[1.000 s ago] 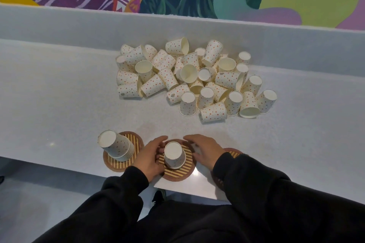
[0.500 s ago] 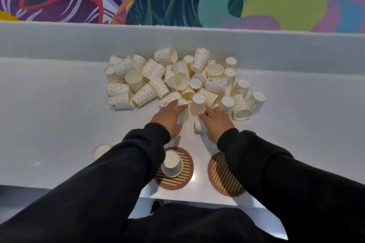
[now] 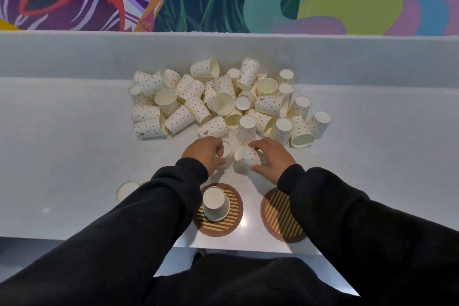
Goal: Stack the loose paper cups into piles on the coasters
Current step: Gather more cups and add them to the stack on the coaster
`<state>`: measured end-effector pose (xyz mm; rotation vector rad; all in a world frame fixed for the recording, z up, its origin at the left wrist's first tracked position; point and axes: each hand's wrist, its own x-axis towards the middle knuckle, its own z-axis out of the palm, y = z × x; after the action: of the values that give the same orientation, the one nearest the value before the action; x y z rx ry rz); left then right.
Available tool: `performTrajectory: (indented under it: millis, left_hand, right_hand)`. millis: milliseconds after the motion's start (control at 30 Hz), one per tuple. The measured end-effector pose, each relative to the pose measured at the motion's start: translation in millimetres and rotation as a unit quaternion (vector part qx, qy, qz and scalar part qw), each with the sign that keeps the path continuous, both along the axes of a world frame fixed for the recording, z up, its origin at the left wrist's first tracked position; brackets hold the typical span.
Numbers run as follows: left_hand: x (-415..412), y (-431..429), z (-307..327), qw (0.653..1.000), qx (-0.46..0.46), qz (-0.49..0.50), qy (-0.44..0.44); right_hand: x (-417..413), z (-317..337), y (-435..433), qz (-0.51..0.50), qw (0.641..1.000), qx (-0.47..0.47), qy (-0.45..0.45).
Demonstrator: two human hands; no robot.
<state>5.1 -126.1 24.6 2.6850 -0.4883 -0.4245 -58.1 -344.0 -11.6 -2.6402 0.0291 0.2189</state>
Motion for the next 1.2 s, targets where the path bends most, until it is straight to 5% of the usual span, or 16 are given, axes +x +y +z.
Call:
performTrajectory:
  millis: [133,233,300,467,700,1200]
  left_hand:
    - [0.4,10.7,9.5,0.982,-0.147,0.110,-0.050]
    - [-0.9,7.9,16.8,0.940,-0.301,0.161,0.012]
    - [-4.0,4.1,15.6,0.931,-0.319,0.167,0.055]
    - [-14.8,-4.0,6.9,0.925,-0.305,0.189,0.124]
    - [-18.3,-8.6,-3.4,0.920,-0.293,0.205,0.163]
    - [-16.8,-21.8,-4.6,0.998,-0.059,-0.020,0.031]
  right_hand:
    - [-2.8,-1.3,0.7,-0.033,0.998,0.049,0.019]
    - [-3.7,-4.4,1.4,-0.057,0.994,0.090,0.017]
    - [-4.6,-6.0,2.1,-0.076,0.990,0.113,0.017]
    - [-7.7,-7.9,6.8,-0.114,0.968,0.219,0.046]
    - [-4.9,-10.1,9.7,-0.157,0.956,0.232,0.091]
    - [-6.4,-22.4,10.9,-0.096,0.973,0.165,0.131]
